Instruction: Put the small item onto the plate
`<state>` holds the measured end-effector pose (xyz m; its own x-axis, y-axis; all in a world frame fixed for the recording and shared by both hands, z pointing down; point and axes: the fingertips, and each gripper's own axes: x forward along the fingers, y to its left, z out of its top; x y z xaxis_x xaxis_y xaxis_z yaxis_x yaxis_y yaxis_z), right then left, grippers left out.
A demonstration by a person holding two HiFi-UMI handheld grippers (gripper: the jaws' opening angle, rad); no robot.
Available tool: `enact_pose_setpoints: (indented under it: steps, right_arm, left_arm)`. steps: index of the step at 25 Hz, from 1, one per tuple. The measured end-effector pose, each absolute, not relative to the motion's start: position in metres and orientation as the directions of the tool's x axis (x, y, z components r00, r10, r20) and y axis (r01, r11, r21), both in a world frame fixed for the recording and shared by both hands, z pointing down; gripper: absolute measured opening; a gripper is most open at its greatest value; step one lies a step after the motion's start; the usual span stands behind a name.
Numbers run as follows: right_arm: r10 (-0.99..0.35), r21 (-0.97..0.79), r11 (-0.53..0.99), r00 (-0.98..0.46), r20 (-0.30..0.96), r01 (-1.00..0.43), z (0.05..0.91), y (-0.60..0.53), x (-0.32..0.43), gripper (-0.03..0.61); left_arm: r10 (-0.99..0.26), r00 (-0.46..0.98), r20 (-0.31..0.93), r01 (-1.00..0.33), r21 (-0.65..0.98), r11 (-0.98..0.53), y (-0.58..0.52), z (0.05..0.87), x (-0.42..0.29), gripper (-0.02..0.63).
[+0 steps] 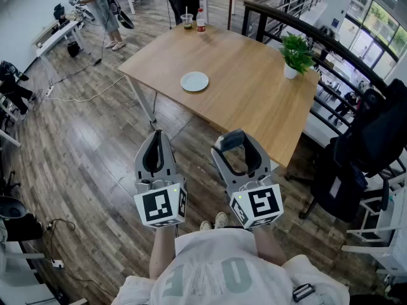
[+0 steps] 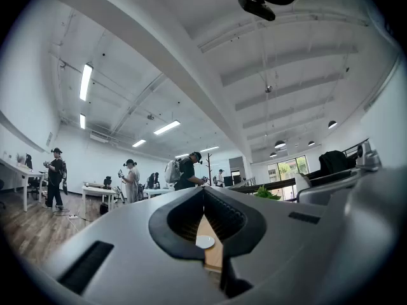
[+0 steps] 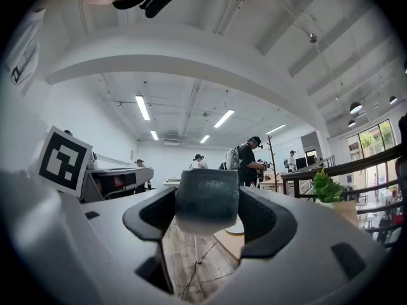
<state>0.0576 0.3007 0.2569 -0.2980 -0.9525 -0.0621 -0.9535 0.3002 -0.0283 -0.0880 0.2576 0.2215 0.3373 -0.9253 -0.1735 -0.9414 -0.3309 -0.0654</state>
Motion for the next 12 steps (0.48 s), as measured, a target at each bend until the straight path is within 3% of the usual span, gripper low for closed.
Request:
enact_pose_setpoints:
  steps: [12]
  right_arm:
    - [-0.937,-0.036,0.337,-0.332,-0.113,-0.941,0.254,0.298,0.065,0.310]
  left_arm:
    - [-0.929,0.339,-0.148,-0.937,-0.140,-0.320,0.254,0.226,-0.073,0.009]
